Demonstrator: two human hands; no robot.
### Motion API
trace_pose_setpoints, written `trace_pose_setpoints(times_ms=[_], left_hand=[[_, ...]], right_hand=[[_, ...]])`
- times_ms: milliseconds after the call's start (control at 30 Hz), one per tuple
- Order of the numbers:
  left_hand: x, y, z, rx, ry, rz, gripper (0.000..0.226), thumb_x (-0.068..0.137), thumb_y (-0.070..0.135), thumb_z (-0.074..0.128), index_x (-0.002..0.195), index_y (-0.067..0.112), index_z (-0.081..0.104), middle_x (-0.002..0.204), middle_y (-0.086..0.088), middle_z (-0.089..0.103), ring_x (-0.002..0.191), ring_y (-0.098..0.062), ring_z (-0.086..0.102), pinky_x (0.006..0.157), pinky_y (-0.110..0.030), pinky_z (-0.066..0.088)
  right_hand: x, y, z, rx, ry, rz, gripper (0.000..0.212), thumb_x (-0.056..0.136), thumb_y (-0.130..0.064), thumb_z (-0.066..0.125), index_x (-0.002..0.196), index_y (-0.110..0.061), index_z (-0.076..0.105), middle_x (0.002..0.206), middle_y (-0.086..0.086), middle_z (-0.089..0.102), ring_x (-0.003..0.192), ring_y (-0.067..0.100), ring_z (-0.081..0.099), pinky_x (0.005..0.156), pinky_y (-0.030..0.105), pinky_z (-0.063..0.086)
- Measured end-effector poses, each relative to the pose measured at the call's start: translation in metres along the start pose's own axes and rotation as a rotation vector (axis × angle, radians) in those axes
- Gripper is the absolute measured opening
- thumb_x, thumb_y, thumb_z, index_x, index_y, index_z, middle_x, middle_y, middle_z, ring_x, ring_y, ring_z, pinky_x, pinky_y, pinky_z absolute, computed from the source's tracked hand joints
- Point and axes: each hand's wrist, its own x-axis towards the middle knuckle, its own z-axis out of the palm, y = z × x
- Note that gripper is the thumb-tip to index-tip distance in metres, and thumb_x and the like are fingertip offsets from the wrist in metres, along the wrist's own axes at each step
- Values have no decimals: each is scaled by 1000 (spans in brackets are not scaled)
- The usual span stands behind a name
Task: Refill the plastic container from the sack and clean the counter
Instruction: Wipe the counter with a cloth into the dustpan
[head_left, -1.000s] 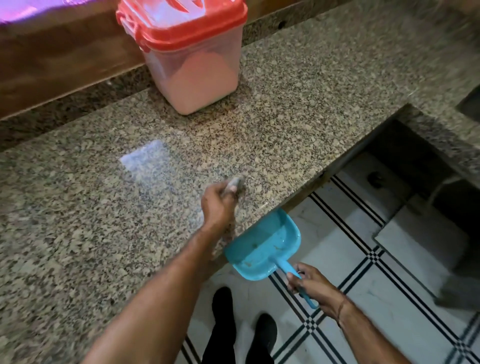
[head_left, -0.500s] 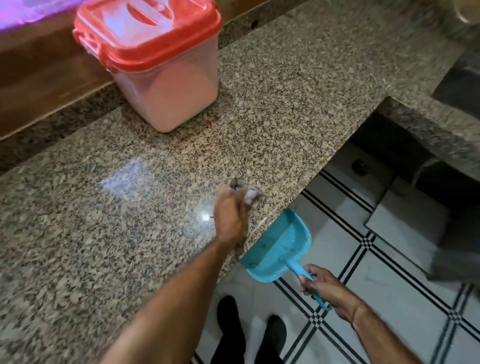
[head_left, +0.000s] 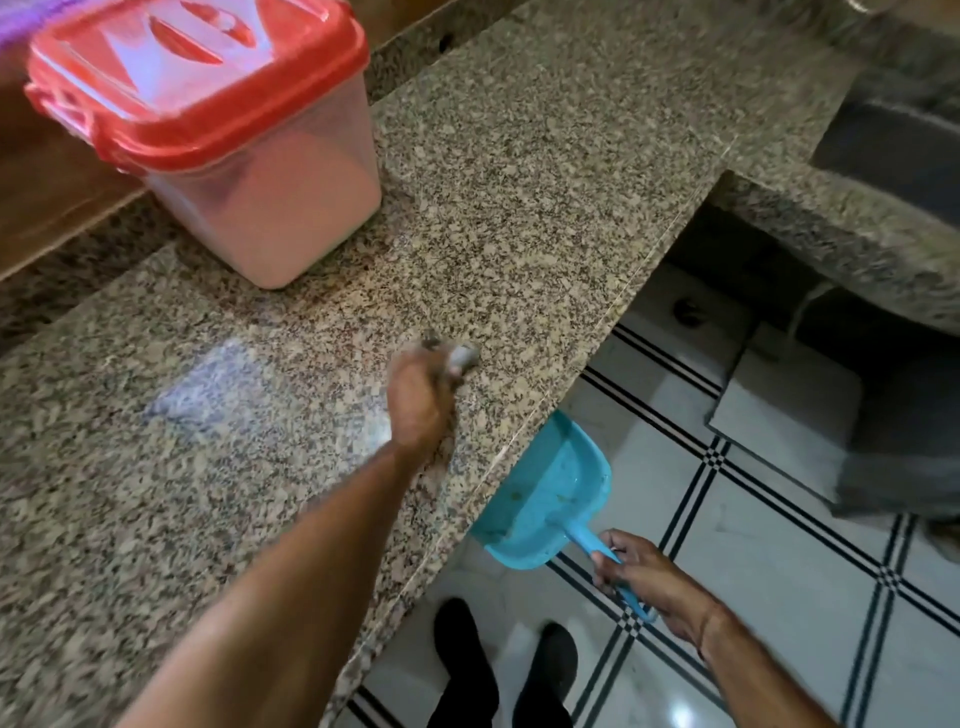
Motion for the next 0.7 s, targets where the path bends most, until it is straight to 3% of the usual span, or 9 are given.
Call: trace_pose_setpoints(times_ms=[100,200,267,333,400,433,500,600,700], left_hand=[[-8,6,11,-76,-85,55,31,102,44,58,98,20,78,90,7,73,74,0,70,51,-15,54],[17,4,-19,-227,159,-137,22,102,31,61,94,17,77,94,7,75,81,-1,71,52,-12,53],[38,-7,-44,-122,333,-290,15,100,25,61,103,18,74,95,5,73,80,-9,65,54,-8,45],[54,-20,-52,80,406,-399,23,100,30,60,112,19,76,105,0,75,82,-9,61,63,-16,44],[50,-14,-36,162,334,-297,29,102,42,56,102,23,77,95,1,76,70,-3,62,54,-12,44],[41,-9,-19,169,245,-132,32,103,44,52,92,24,74,87,5,72,66,0,62,48,-9,43],[16,8,19,117,53,117,32,105,37,51,85,23,71,90,10,70,72,0,66,49,-11,49],[-9,26,53,43,-99,92,23,104,32,56,102,20,75,98,11,69,71,-2,65,48,-9,47],[12,21,34,-16,94,-36,31,101,52,54,104,31,77,105,10,74,83,-3,70,55,-7,51]], right_hand=[[-1,-4,-11,-12,20,-4,8,102,-16,58,97,-10,60,84,7,63,63,2,61,59,12,48],[-3,-4,-30,-22,28,-21,10,101,-19,61,100,-9,62,82,4,65,68,5,61,71,20,49],[-5,-4,-42,-29,24,-28,11,100,-22,62,98,-11,63,80,2,65,71,7,61,78,25,48],[-3,-3,-52,-25,26,-39,10,100,-22,62,96,-12,63,79,1,65,72,8,60,77,25,48],[2,-4,-60,-33,21,-58,8,101,-19,61,96,-12,63,80,2,64,70,6,59,73,22,47],[5,-6,-64,-39,13,-60,8,101,-18,60,97,-12,63,81,3,64,69,5,59,71,19,47],[11,-8,-71,-54,-9,-62,7,102,-17,60,97,-13,63,83,4,63,69,5,60,69,17,48],[19,-11,-85,-75,-51,-62,8,100,-21,62,96,-14,64,83,2,63,74,8,60,78,24,48],[28,-16,-109,-96,-92,-54,14,100,-25,63,103,-11,65,83,-1,64,75,6,62,82,27,46]])
